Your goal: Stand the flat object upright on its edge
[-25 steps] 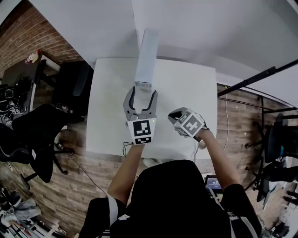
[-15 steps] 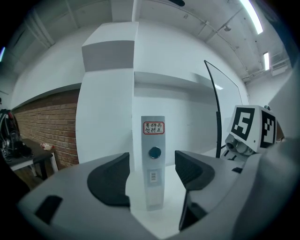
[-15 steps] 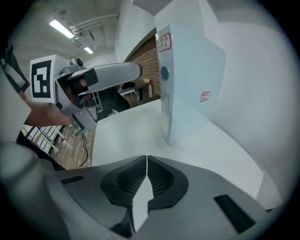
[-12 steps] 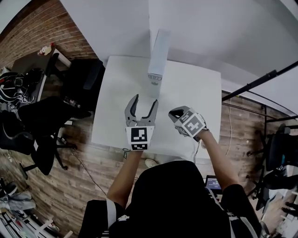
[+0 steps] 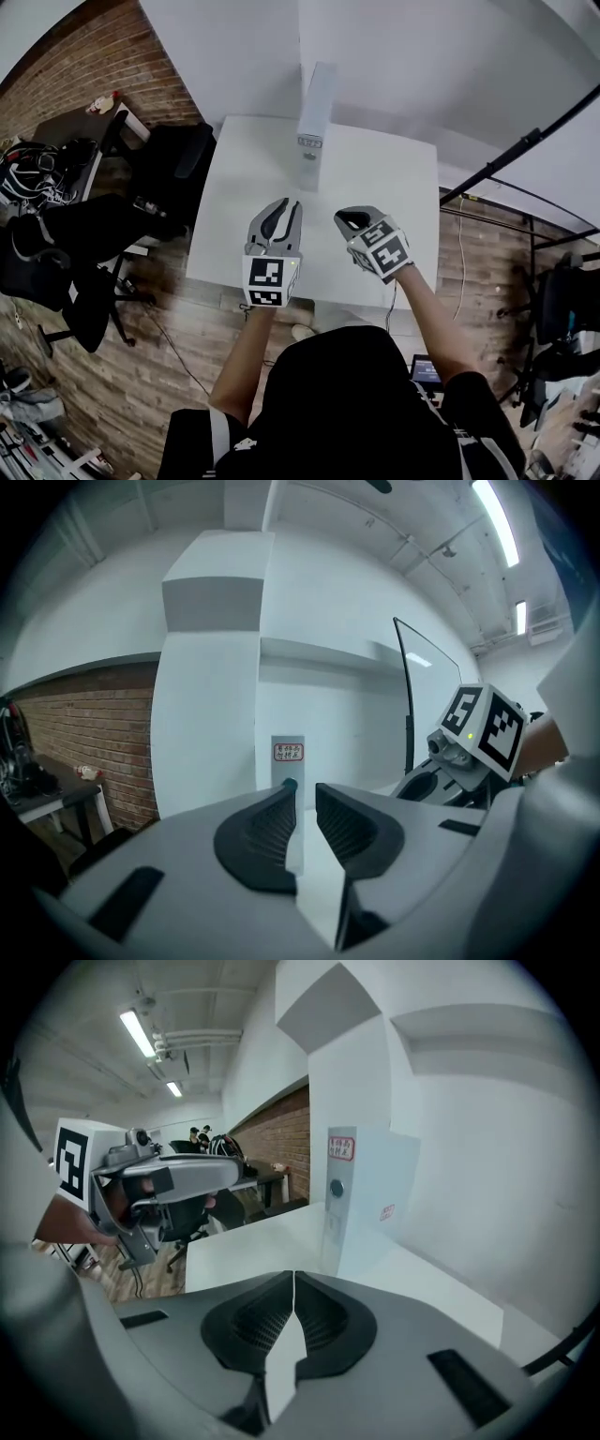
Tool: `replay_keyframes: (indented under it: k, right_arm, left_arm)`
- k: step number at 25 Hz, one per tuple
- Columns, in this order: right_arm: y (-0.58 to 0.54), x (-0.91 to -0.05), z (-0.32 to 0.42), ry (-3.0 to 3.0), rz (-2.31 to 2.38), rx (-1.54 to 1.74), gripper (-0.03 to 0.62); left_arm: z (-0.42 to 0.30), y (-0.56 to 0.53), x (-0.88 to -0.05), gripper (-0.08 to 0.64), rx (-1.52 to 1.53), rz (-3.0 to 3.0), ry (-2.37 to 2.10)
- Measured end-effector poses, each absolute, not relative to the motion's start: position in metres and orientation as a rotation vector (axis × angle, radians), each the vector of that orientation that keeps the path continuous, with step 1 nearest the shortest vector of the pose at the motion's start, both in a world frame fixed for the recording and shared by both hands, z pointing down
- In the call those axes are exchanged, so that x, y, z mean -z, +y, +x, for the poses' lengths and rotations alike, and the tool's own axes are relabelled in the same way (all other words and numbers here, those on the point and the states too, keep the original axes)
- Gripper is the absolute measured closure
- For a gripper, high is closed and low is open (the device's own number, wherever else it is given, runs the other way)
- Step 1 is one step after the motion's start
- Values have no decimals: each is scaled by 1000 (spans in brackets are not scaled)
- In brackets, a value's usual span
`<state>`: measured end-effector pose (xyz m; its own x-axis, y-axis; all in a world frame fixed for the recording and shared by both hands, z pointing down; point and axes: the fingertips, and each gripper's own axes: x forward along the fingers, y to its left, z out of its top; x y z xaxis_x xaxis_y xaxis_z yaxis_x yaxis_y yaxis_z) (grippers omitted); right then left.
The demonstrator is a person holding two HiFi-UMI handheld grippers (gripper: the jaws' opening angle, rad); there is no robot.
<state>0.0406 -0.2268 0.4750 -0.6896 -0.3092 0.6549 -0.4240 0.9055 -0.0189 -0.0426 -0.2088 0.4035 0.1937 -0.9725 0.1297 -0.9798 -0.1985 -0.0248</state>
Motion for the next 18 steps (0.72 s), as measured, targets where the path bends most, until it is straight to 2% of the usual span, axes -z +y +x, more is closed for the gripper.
replay_keyframes:
  k: [6, 18]
  right_arm:
    - [-197, -444, 42, -2454, 550, -138, 551]
    - [-147, -412, 26, -2556, 463, -33, 551]
  left_arm:
    - [-38, -160, -388, 532, -153, 2405, -1926]
    - [-41, -98, -356, 545, -145, 2396, -2022]
